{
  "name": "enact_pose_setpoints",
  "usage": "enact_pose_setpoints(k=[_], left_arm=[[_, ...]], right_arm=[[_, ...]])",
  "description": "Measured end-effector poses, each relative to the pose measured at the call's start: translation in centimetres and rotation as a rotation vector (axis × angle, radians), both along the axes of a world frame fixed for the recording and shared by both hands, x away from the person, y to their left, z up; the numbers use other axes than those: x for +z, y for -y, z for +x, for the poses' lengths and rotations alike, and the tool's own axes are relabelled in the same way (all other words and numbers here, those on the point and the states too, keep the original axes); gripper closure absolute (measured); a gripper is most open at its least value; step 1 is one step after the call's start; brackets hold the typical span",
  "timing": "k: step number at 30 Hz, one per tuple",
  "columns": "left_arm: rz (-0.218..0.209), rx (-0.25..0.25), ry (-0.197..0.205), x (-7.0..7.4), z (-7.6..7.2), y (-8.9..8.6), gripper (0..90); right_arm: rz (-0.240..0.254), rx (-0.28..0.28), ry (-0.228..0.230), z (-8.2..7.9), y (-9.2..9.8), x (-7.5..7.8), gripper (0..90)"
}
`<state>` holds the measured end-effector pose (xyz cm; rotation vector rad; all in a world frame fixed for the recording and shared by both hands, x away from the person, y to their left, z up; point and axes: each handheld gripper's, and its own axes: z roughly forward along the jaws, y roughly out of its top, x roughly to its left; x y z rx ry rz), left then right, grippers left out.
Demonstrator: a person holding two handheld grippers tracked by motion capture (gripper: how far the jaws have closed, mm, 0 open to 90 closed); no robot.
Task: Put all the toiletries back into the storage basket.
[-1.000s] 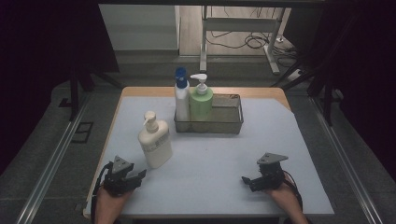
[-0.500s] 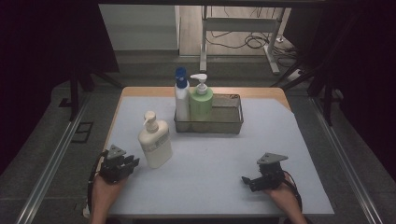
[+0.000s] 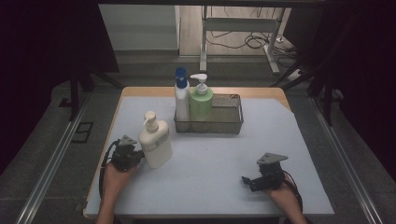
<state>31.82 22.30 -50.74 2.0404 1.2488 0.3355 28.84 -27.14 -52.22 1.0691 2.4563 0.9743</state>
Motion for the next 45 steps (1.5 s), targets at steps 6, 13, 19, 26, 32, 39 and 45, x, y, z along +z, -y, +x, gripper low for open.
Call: enact_pose_setpoints(k=[6, 13, 19, 26, 32, 39, 45], left_arm=[[-0.046, 0.001, -0.006, -0.5, 0.1, -0.2, 89.0], [-0.065, -0.019, -0.006, -0.7, 0.0, 0.2, 89.1], [-0.068, -0.054, 0.001, -0.8, 0.1, 1.6, 89.1], [-0.085, -0.078, -0.006, -0.9, -0.2, 2.5, 89.1], [-0.093, -0.080, -0.014, -1.0, -0.4, 2.9, 89.2], [-0.090, -0.105, -0.020, -1.0, -0.6, 4.0, 89.2], [-0.087, -0.125, -0.025, -0.9, -0.9, 5.1, 89.2]], right_arm=[[0.001, 0.000, -0.003, 0.0, 0.0, 0.0, 0.0], [0.000, 0.000, -0.001, 0.0, 0.0, 0.0, 0.0], [-0.001, -0.001, -0.003, 0.0, 0.0, 0.0, 0.0], [-0.001, -0.002, -0.003, 0.0, 0.0, 0.0, 0.0], [-0.002, -0.001, 0.000, 0.0, 0.0, 0.0, 0.0], [-0.002, -0.002, -0.001, 0.0, 0.0, 0.0, 0.0], [0.000, 0.000, 0.002, 0.0, 0.0, 0.0, 0.0]])
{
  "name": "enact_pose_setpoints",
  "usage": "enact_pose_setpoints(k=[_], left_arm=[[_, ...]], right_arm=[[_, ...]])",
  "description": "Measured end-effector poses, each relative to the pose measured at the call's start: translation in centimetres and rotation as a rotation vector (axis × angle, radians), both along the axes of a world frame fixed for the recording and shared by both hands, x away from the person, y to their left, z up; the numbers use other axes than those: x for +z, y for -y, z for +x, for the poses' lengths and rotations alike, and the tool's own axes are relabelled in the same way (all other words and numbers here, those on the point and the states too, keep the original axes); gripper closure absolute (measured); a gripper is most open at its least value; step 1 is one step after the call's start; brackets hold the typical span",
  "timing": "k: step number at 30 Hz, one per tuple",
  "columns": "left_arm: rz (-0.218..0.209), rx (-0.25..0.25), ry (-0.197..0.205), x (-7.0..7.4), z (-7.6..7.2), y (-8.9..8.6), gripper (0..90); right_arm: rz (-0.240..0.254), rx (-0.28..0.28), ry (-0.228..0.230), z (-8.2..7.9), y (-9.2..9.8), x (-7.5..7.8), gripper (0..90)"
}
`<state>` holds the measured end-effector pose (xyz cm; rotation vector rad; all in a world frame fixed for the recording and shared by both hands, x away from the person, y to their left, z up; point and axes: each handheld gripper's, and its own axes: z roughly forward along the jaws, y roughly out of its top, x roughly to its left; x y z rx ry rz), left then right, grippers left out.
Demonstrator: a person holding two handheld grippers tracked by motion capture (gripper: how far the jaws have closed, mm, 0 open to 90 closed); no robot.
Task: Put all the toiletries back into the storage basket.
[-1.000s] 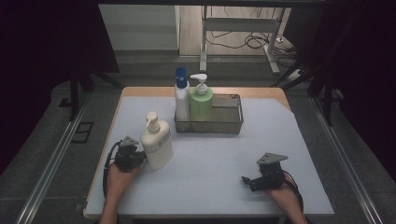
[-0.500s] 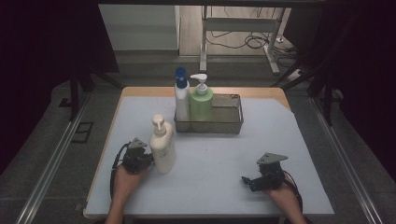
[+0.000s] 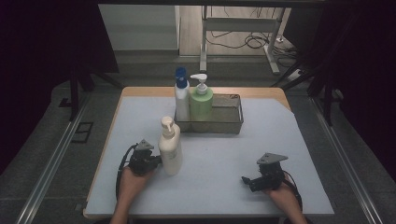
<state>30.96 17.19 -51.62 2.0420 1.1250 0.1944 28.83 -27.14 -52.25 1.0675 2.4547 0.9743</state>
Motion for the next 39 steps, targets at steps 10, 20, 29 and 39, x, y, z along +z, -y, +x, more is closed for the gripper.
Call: enact_pose_setpoints(k=[10, 20, 29, 39], left_arm=[[0.008, -0.036, 0.000, 0.2, -0.9, 1.5, 89.2], [0.020, -0.072, 0.001, 0.4, -1.7, 2.6, 89.1], [0.025, -0.107, 0.000, 0.6, -2.0, 3.8, 89.1], [0.011, -0.158, 0.002, 0.7, -2.2, 5.7, 88.9]], right_arm=[[0.001, 0.001, 0.001, 0.0, 0.0, 0.0, 0.0], [0.003, 0.001, -0.001, 0.0, 0.0, 0.0, 0.0], [0.003, 0.000, 0.001, 0.0, 0.0, 0.0, 0.0], [0.003, 0.000, 0.000, 0.0, 0.0, 0.0, 0.0]])
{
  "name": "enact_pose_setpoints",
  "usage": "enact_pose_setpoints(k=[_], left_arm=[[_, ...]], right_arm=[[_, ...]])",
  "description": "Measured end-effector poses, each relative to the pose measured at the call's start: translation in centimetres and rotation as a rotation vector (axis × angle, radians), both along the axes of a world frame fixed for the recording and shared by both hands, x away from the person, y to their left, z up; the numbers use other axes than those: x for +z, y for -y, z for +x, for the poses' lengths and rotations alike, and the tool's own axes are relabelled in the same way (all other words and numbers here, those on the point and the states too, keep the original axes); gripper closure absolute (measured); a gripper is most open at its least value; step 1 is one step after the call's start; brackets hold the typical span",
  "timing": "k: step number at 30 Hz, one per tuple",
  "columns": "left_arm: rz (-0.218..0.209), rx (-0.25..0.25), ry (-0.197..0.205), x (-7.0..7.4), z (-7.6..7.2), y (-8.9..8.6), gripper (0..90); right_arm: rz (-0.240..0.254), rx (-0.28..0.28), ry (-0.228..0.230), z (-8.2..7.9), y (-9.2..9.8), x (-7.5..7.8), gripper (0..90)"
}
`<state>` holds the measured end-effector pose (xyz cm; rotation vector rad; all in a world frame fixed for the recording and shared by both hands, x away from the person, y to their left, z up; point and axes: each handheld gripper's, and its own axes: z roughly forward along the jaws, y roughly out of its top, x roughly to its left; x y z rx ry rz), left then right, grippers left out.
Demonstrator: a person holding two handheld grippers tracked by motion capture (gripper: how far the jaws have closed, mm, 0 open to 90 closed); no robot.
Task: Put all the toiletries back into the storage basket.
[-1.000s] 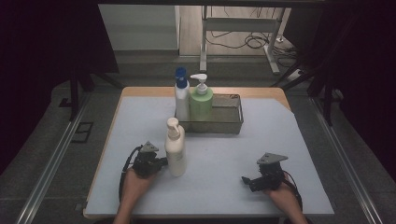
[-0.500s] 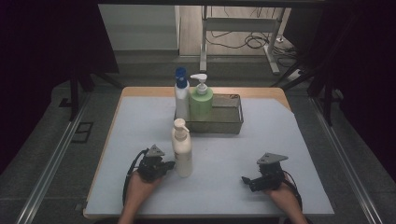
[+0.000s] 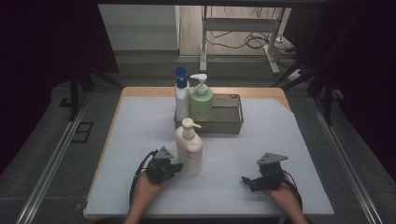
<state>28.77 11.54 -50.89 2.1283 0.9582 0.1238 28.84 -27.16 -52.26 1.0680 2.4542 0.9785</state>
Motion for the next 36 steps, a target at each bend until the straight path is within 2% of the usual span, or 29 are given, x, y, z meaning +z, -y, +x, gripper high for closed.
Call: enact_pose_setpoints(k=[6, 9, 15, 19, 22, 26, 30, 36], left_arm=[[-0.006, -0.018, 0.001, -0.2, 0.2, 1.1, 88.8], [0.007, -0.018, 0.004, -0.3, 0.4, 1.5, 88.8], [0.028, -0.014, 0.020, 0.0, 0.0, 1.3, 83.1], [0.034, 0.008, 0.038, 0.5, -0.4, 0.6, 74.1], [0.047, 0.025, 0.050, 0.7, -0.9, 0.0, 66.1], [0.061, 0.029, 0.064, 0.8, -1.5, -0.4, 55.6], [0.066, 0.052, 0.066, 0.7, -2.1, -1.0, 47.0], [0.074, 0.094, 0.058, 0.2, -3.1, -2.3, 29.3]], right_arm=[[0.000, 0.000, 0.000, 0.0, 0.0, 0.0, 0.0], [-0.001, 0.000, 0.001, 0.0, 0.0, 0.0, 0.0], [-0.001, 0.000, -0.003, 0.0, 0.0, 0.0, 0.0], [-0.003, -0.001, -0.004, 0.0, 0.0, 0.1, 0.1], [-0.010, 0.006, -0.012, 0.0, 0.1, 0.4, 4.0], [0.009, 0.012, 0.000, -0.1, 0.3, 1.0, 5.0], [0.011, 0.021, 0.004, -0.2, 0.2, 1.4, 4.2], [0.017, 0.049, 0.008, -0.5, -0.5, 2.0, 1.7]])
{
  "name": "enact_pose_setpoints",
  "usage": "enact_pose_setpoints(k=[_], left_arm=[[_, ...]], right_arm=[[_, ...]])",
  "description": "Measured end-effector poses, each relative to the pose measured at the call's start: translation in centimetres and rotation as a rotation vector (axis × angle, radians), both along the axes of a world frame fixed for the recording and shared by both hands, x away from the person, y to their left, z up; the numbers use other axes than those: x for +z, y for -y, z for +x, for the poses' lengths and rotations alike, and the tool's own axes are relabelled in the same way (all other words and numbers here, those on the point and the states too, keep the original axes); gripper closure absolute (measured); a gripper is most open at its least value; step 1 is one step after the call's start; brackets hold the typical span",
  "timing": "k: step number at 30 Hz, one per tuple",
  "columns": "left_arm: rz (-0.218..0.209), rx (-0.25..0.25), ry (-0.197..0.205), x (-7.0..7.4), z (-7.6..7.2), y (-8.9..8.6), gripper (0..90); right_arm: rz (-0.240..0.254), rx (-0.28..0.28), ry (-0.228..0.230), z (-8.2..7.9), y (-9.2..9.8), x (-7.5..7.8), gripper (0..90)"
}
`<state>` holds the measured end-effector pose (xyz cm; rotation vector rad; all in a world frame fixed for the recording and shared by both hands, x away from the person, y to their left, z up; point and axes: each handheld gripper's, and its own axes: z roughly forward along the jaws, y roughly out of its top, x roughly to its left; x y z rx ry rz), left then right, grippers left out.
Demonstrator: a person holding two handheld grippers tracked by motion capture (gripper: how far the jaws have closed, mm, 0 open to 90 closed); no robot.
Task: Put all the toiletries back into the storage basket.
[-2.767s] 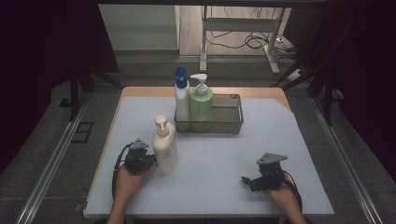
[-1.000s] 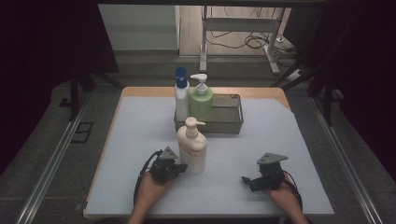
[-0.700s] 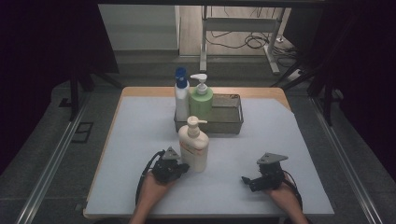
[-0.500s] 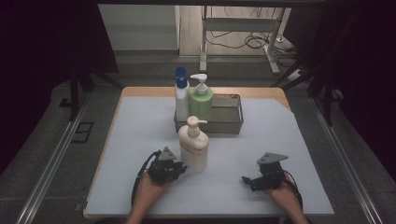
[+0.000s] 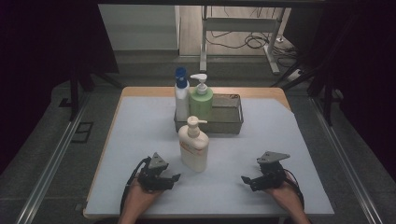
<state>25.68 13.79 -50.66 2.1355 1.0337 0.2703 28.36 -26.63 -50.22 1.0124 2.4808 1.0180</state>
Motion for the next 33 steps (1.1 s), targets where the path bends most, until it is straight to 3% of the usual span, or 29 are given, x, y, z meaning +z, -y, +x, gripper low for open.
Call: enact_pose_setpoints(k=[8, 23, 33], left_arm=[[0.028, 0.051, 0.006, -0.8, -0.8, -1.1, 13.8], [0.084, 0.056, 0.039, -1.6, -1.0, -0.7, 12.0], [0.081, 0.057, 0.043, -1.7, -1.1, -0.7, 12.0]], right_arm=[[0.030, 0.044, 0.009, -0.2, -1.4, 1.3, 0.0], [0.070, 0.120, 0.029, 0.3, -4.1, 3.5, 0.0], [0.093, 0.158, 0.052, 0.8, -6.0, 4.7, 0.0]])
